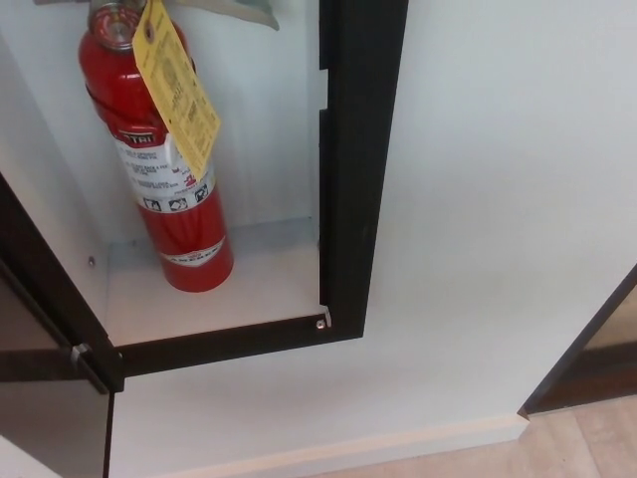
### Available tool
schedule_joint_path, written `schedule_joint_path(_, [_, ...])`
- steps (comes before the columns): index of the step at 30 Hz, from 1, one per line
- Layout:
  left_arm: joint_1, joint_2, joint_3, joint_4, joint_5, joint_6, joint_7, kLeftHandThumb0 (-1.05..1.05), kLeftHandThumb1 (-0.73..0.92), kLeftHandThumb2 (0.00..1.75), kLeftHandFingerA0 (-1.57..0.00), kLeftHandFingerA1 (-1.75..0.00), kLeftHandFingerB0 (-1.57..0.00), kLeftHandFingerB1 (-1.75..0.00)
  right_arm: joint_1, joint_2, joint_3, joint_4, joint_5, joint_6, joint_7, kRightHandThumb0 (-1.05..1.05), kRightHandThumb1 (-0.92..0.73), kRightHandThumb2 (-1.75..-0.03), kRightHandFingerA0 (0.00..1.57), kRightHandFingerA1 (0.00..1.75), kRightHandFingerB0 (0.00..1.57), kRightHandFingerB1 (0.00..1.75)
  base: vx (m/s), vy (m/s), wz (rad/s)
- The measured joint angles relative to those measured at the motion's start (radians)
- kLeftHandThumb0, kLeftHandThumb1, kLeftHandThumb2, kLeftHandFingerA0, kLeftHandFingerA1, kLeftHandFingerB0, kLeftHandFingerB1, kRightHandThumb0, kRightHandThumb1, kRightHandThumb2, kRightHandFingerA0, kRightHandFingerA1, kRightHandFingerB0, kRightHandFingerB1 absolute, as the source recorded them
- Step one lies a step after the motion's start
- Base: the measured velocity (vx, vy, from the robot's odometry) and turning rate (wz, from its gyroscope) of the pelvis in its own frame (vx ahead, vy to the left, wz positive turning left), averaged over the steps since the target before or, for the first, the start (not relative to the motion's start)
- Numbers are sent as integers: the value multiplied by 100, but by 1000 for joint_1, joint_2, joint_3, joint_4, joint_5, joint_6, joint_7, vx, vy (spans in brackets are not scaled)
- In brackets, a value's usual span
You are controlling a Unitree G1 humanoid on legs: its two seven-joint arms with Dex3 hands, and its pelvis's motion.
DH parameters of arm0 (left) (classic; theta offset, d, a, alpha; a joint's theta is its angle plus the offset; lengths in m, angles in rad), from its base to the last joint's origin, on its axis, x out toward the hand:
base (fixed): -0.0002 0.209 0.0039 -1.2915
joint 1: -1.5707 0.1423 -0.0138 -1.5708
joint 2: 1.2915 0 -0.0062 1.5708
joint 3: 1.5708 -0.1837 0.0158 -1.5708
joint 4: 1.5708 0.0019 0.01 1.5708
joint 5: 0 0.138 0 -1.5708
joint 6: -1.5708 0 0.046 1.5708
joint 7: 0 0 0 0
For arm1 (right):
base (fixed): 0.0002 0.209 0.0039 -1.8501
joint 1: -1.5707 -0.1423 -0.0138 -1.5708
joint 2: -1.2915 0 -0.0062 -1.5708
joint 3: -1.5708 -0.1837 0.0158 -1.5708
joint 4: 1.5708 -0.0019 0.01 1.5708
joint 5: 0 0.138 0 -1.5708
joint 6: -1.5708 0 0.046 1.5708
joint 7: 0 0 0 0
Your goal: The robot walks towards the fire extinguisher and use its right hand to push the door to the left and open it
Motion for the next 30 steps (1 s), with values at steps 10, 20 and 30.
schedule_joint_path(10, [-23, 26, -12, 0, 3, 0, 4, -51, 52, 55, -42, -55, -34, -40, 35, -49, -35, 334, 36, -63, -199, -71, -58, -71, 43, 49, 41, 39, 0, 0, 0])
schedule_joint_path(20, [-34, 74, -31, 1, 17, 0, 16, -55, 53, 56, -46, -53, -35, -38, 37, -93, -78, 635, 93, -154, -387, -62, -66, -61, 43, 47, 42, 33, 0, 0, 0])
schedule_joint_path(30, [-38, 100, -59, 7, 30, 0, 24, -53, 55, 57, -45, -53, -35, -37, 34, -127, -115, 866, 162, -275, -586, -60, -65, -60, 43, 47, 41, 33, 0, 0, 0])
